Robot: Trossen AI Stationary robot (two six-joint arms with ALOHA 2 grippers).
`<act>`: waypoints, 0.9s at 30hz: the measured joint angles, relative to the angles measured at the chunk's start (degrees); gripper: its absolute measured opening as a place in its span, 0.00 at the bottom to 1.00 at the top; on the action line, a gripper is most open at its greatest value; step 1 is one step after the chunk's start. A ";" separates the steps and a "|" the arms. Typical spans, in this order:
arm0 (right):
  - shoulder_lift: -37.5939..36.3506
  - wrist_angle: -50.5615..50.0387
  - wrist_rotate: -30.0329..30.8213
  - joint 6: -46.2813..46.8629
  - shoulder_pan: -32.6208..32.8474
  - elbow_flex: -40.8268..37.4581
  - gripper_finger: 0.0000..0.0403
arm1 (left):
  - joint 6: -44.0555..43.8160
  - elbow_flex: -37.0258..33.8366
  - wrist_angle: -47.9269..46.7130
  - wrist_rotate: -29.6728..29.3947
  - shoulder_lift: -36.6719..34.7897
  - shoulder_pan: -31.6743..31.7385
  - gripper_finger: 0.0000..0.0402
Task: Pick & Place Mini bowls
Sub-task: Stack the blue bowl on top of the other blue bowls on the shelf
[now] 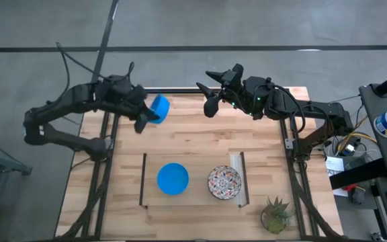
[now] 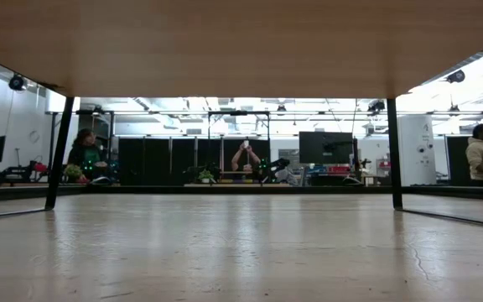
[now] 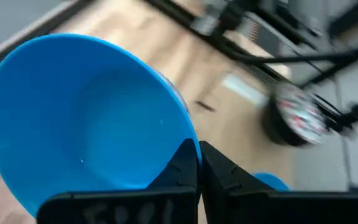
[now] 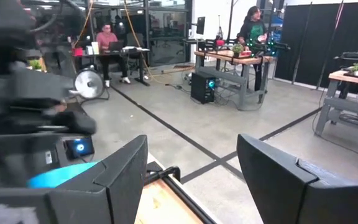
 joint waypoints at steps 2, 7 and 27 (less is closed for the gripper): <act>-0.08 -0.06 0.00 0.13 0.03 0.00 0.60 | -0.12 2.21 0.03 -0.71 1.07 -4.67 0.00; -0.27 -0.15 0.00 1.54 0.04 0.00 0.60 | -1.40 7.36 -0.12 -5.36 5.16 -15.44 0.00; -0.09 -11.90 0.02 9.79 0.00 0.00 0.60 | -5.50 27.66 -16.31 -9.14 27.46 -35.08 0.00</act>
